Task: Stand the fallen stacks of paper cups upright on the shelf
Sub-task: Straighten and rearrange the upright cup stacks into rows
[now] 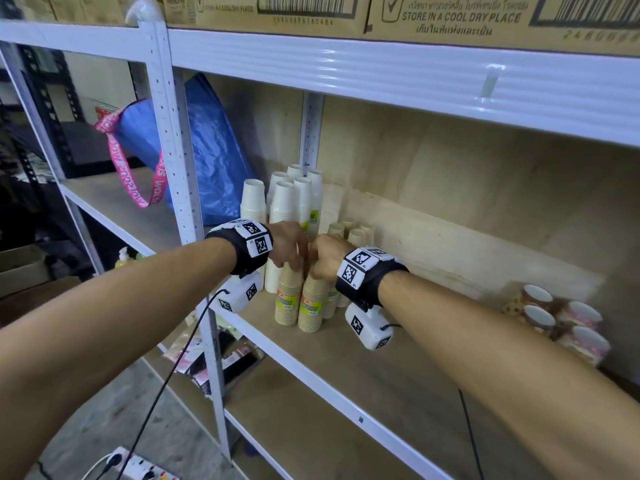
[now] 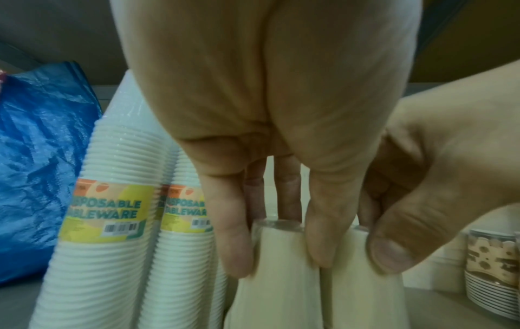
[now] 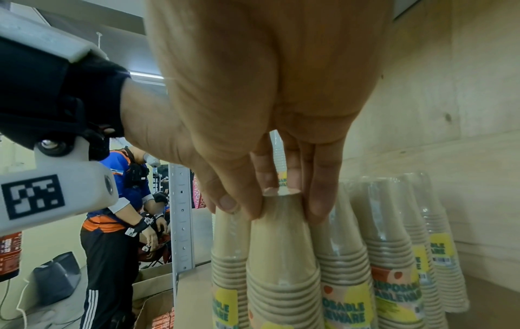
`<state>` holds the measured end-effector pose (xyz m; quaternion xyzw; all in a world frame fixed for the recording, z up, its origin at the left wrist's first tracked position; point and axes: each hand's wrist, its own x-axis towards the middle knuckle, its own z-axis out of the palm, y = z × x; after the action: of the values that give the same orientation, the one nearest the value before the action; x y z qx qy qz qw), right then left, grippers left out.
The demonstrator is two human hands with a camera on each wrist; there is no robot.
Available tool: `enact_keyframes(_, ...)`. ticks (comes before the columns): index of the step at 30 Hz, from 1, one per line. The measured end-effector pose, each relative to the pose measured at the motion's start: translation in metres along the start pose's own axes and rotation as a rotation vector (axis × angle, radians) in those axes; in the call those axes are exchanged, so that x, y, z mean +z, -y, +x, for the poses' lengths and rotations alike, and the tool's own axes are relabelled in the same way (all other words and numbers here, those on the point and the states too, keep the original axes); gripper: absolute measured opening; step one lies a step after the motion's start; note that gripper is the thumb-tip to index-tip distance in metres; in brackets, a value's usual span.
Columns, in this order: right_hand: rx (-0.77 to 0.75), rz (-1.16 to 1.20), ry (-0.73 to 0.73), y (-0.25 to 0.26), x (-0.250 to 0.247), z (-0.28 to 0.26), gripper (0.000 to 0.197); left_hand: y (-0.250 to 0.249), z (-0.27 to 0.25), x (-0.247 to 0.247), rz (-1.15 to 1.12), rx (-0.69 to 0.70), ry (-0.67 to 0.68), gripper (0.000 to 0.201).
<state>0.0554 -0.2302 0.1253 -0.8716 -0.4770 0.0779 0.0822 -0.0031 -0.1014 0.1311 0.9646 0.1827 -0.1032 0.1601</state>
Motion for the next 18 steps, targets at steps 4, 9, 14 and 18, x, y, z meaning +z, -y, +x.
enact_keyframes(4, 0.013, -0.015, 0.054, -0.007, -0.005, -0.001, 0.021, -0.011, 0.003, -0.001, 0.031, 0.031, 0.05, 0.029)
enact_keyframes(9, 0.051, -0.018, 0.094, -0.028, -0.024, -0.011, 0.028, -0.037, 0.015, -0.004, 0.026, 0.118, 0.107, 0.032)
enact_keyframes(14, 0.162, -0.039, 0.098, -0.065, -0.055, -0.027, 0.02, -0.079, 0.034, -0.011, -0.011, 0.237, 0.128, 0.034)
enact_keyframes(18, 0.274, -0.033, 0.045, -0.097, -0.072, -0.038, 0.028, -0.118, 0.052, -0.017, 0.029, 0.319, 0.084, 0.025)
